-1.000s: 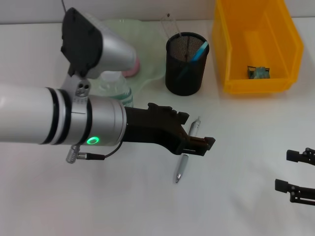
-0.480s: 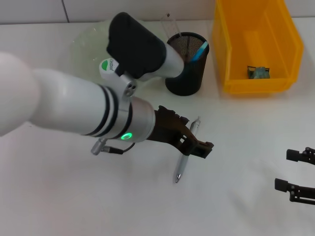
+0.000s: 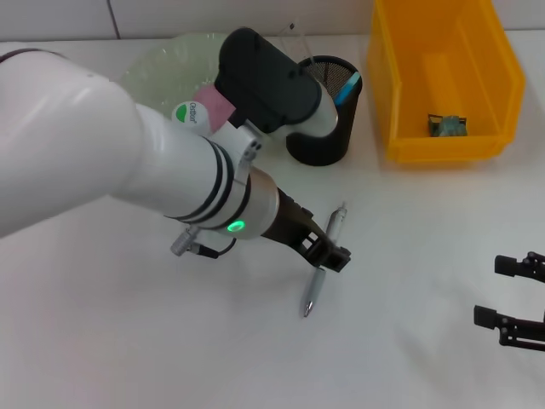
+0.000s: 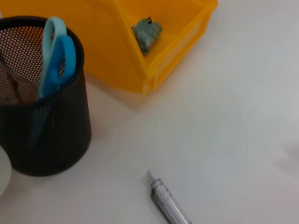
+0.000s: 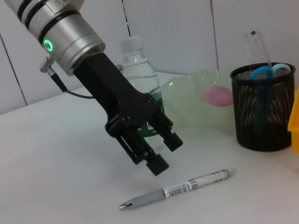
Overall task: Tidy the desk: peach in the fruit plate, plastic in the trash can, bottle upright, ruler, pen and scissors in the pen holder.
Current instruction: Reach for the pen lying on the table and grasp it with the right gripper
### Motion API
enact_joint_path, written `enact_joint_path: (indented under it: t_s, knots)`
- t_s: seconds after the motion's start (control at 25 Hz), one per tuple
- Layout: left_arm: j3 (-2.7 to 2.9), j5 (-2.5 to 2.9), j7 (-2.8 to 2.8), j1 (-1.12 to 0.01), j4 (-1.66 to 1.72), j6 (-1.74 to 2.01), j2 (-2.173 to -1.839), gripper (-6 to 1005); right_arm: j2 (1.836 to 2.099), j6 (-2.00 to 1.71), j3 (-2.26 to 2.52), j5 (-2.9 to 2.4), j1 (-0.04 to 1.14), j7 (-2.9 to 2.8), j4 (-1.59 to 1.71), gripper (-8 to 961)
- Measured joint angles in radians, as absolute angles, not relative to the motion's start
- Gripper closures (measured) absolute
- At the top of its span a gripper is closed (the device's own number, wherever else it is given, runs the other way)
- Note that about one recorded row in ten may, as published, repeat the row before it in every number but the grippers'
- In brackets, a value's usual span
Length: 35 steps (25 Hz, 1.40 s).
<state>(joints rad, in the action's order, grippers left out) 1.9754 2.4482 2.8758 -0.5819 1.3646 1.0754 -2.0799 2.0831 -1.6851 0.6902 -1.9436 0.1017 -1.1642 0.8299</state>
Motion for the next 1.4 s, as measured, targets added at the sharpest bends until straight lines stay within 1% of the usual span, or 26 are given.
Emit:
enact_joint_path:
  t_s: [0.2, 1.4]
  knots:
    - [2.022, 2.454, 2.866, -0.607, 1.347, 1.069, -2.080, 259, 2.083, -1.678, 0.690, -1.944, 0.103, -1.164, 0.830, 124]
    - [2.087, 2.468, 2.816, -0.622, 1.318, 1.067, -2.080, 255, 2.084, -1.661, 0.692, -1.943, 0.108, -1.169, 0.824, 123]
